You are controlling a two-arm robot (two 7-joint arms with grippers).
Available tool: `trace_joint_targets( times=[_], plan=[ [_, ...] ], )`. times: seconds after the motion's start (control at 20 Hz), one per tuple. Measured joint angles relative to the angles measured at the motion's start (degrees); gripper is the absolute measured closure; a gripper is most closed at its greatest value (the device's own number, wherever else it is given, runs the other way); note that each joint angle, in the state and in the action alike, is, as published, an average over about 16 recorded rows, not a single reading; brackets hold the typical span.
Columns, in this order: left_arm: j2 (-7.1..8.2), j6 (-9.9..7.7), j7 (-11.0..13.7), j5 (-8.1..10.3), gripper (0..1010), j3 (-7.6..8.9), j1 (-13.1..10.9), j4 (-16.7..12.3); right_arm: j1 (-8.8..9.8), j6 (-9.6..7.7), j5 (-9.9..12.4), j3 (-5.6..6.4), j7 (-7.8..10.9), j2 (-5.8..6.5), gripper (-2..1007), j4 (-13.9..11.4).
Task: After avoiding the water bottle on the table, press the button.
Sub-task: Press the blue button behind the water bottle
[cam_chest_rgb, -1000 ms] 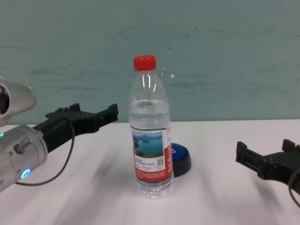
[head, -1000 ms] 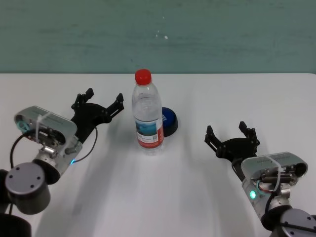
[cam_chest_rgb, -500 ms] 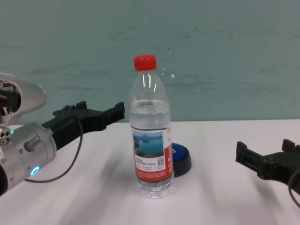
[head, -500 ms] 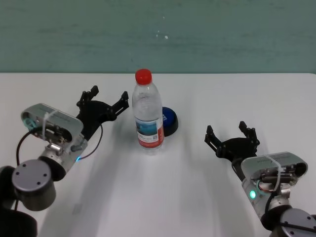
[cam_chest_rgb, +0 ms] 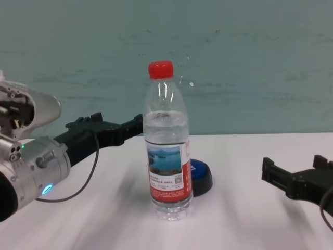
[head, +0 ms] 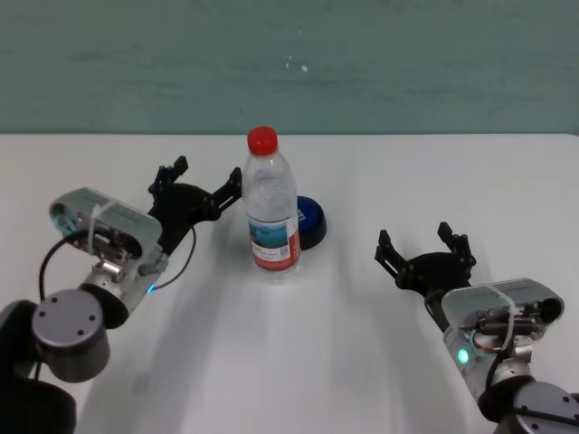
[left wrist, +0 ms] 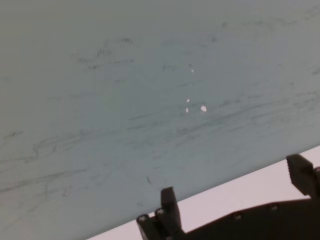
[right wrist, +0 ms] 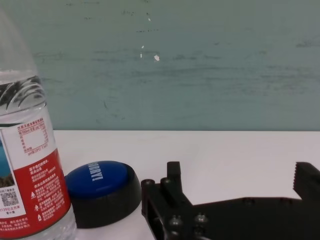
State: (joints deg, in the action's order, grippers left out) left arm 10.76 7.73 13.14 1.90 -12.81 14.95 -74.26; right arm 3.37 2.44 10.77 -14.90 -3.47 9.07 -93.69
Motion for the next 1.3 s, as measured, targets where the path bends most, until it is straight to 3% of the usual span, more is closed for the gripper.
trace_joint_targets(
  times=[1.3],
  plan=[
    [-0.62,2.89,0.19,-1.94,0,-0.75,3.78,5.68,0.0,0.0,0.0,0.0,0.0,0.0,1,0.0]
  ],
)
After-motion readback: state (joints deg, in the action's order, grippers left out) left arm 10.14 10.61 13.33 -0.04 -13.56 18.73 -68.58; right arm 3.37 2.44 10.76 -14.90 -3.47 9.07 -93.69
